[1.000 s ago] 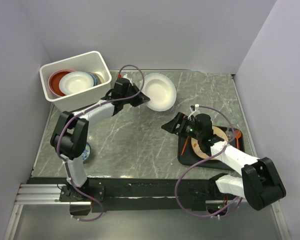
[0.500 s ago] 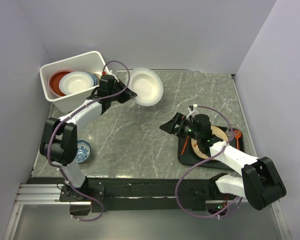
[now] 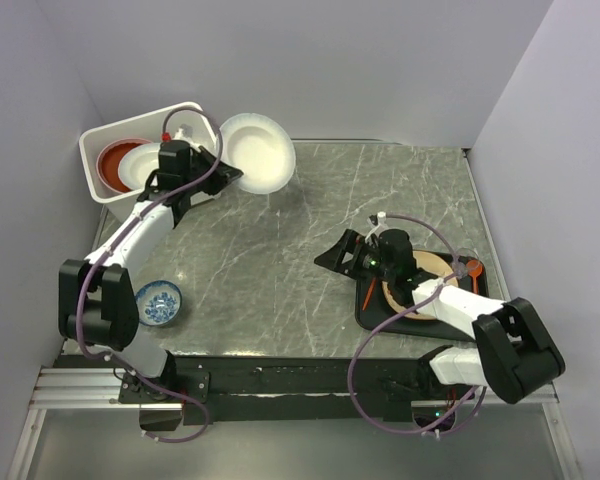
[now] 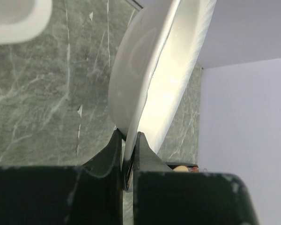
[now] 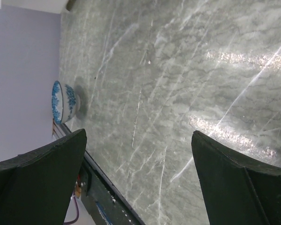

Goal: Place the plates into the plastic bin on the countertop
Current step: Pick up the plate from the corner of the board, then place the plate in the plastic bin.

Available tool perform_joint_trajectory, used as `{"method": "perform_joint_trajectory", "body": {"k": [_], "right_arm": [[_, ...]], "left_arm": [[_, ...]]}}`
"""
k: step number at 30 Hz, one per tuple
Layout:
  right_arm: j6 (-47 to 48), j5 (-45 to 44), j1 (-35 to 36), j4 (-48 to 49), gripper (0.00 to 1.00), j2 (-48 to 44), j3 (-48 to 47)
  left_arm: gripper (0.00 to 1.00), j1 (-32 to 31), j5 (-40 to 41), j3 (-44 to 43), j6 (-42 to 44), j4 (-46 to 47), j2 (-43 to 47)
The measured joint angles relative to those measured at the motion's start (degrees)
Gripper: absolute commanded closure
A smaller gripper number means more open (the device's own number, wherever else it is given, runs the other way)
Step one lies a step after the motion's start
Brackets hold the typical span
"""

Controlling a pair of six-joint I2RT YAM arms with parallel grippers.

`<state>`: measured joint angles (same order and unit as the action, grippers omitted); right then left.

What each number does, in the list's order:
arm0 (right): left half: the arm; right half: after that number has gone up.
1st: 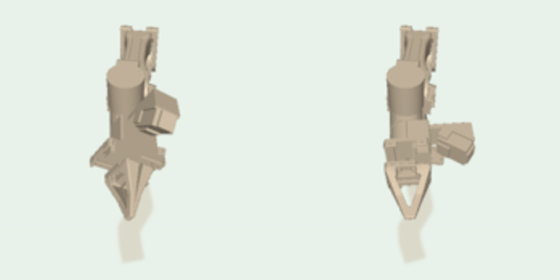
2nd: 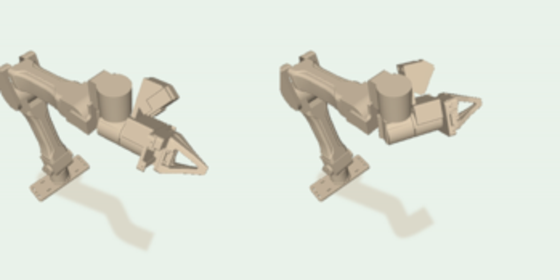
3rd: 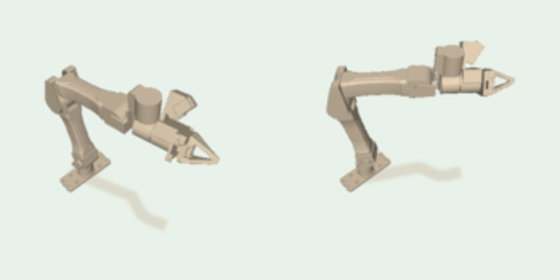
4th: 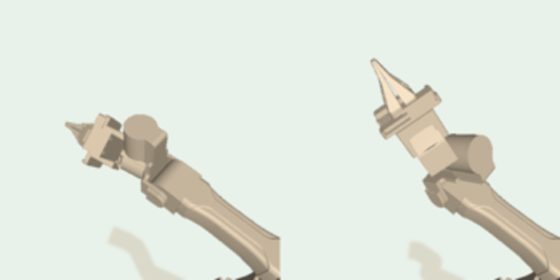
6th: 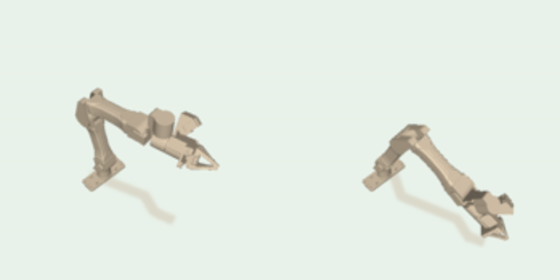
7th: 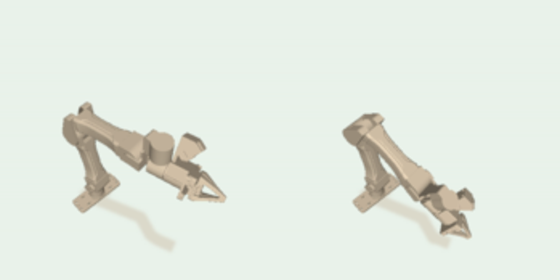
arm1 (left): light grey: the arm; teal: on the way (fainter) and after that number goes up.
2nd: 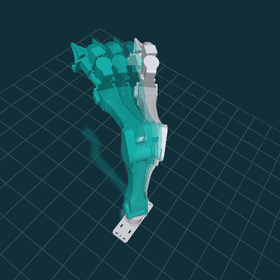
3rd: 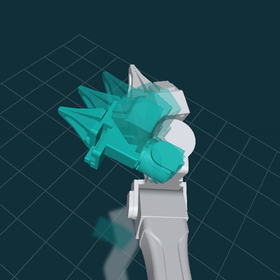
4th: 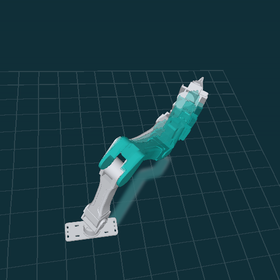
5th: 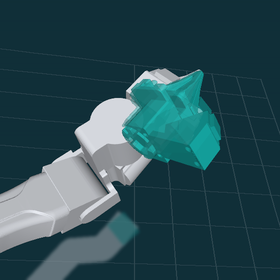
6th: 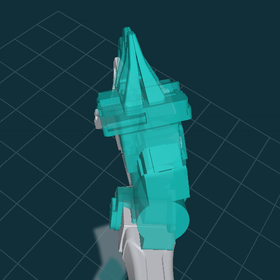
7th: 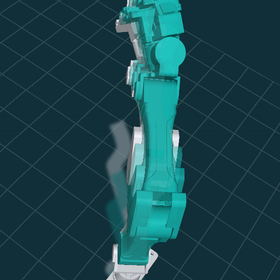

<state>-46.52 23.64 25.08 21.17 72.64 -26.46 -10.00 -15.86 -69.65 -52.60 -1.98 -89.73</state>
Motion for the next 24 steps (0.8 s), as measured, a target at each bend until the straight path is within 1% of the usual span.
{"method": "perform_joint_trajectory", "body": {"k": [7,16,24], "right_arm": [[-0.2,0.4,1.1,1.4,0.00,4.1,-2.8],[-0.3,0.5,1.5,2.3,0.00,4.5,-3.3],[-0.3,0.4,1.6,1.9,0.00,4.4,-3.3]], "left_arm": [[0.99,4.7,-1.5,0.0,0.0,-0.2,1.0],[0.99,10.6,-2.7,0.1,-0.8,-0.6,1.1],[0.99,13.7,-3.5,1.5,-2.3,-0.2,1.6]]}}
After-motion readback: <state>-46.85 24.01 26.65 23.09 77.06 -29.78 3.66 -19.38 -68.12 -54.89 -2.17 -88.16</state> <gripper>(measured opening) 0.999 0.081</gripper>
